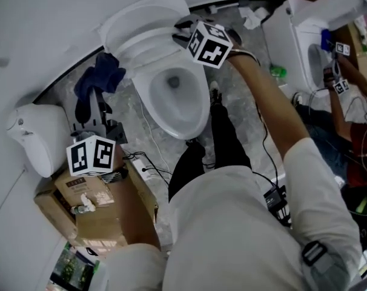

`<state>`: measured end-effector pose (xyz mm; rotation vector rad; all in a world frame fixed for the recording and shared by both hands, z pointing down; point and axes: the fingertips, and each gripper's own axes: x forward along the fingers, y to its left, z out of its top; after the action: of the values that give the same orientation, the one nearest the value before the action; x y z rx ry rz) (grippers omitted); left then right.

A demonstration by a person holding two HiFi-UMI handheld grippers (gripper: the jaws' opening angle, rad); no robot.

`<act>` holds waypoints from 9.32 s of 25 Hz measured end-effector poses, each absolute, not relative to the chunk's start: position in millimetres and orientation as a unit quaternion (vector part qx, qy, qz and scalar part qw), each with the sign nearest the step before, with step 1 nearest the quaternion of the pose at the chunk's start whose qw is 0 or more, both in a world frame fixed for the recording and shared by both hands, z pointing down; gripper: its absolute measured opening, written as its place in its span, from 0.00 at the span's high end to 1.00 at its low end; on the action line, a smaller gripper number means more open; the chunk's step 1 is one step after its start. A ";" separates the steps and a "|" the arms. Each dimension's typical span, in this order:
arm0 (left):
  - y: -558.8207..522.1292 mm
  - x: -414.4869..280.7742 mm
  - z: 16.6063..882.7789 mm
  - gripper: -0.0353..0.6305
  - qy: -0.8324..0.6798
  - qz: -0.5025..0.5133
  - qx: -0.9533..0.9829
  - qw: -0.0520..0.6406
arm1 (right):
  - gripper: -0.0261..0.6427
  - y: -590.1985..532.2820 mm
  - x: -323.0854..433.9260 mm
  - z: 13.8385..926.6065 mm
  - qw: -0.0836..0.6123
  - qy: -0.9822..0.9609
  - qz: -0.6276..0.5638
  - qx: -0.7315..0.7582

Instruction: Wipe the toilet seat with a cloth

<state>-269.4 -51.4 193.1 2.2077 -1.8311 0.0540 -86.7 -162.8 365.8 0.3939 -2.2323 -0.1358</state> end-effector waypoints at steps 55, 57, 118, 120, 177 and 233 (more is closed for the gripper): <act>46.8 -201.4 394.9 0.89 -0.553 0.047 0.782 0.283 | 0.50 196.0 -5.9 553.7 0.584 -0.804 -0.002 -0.109; 43.4 -198.6 402.0 0.89 -0.551 0.049 0.783 0.285 | 0.50 201.6 -4.7 561.8 0.589 -0.800 -0.001 -0.113; -98.4 -165.5 665.3 0.88 -0.642 0.114 0.708 0.272 | 0.85 109.5 54.8 619.0 0.332 -0.848 0.311 0.272; -101.5 -153.8 665.4 0.89 -0.642 0.109 0.710 0.267 | 0.85 101.1 57.6 610.1 0.322 -0.854 0.303 0.275; 126.9 26.7 700.0 0.89 -0.338 0.249 0.844 0.334 | 0.86 146.5 111.9 601.1 0.243 -0.815 0.324 0.415; 105.0 -196.6 716.7 0.88 -0.193 0.558 0.805 -0.059 | 0.86 118.8 25.5 592.1 0.281 -0.834 0.307 0.362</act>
<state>-196.6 105.0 716.7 2.6281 -0.6287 1.8225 25.5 118.8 592.1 0.9708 -2.2351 0.8223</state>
